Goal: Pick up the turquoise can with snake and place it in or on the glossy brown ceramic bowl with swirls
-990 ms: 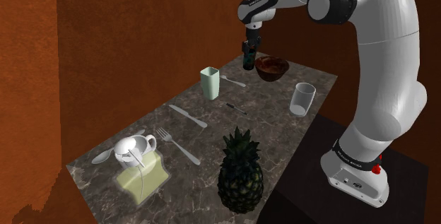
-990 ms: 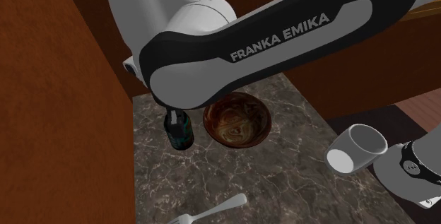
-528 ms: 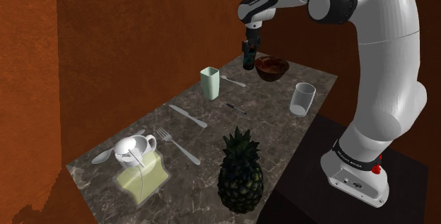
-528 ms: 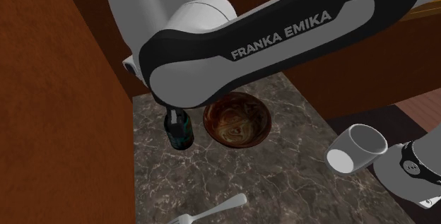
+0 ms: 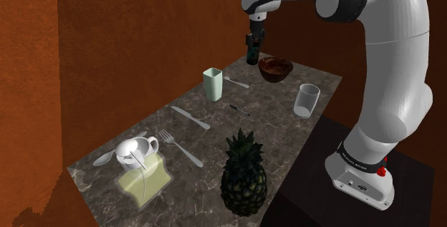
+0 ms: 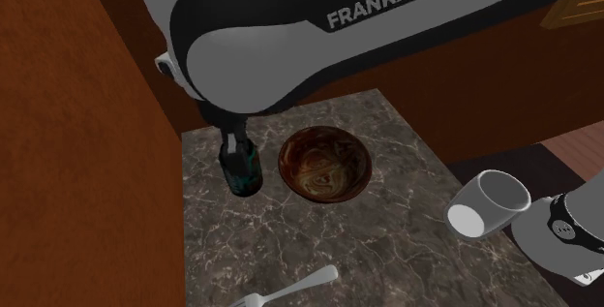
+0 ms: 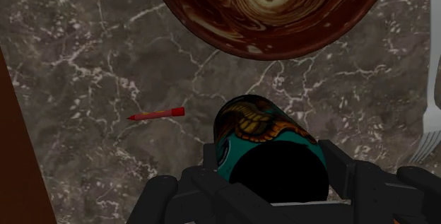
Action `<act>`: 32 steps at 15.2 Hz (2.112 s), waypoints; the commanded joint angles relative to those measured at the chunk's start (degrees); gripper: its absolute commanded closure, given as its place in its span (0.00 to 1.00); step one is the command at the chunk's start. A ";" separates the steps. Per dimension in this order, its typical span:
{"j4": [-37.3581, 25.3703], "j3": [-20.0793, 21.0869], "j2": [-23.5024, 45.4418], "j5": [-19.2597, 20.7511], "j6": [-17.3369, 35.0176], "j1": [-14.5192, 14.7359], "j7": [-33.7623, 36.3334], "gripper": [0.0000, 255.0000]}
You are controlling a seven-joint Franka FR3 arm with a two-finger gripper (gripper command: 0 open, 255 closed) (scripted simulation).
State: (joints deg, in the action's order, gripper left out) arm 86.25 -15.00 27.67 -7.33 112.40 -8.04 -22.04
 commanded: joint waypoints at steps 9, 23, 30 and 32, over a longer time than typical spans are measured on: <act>-5.33 -0.32 -1.57 0.54 -6.82 -0.18 0.33 1.00; -16.72 -0.51 -1.22 0.61 -17.81 -1.01 0.67 1.00; 4.25 -1.71 -17.64 4.56 -12.82 1.17 0.44 1.00; 9.70 -1.92 -22.54 5.96 -12.06 1.47 0.58 1.00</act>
State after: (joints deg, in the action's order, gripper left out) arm 93.53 -16.69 7.36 -1.99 100.05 -6.53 -21.22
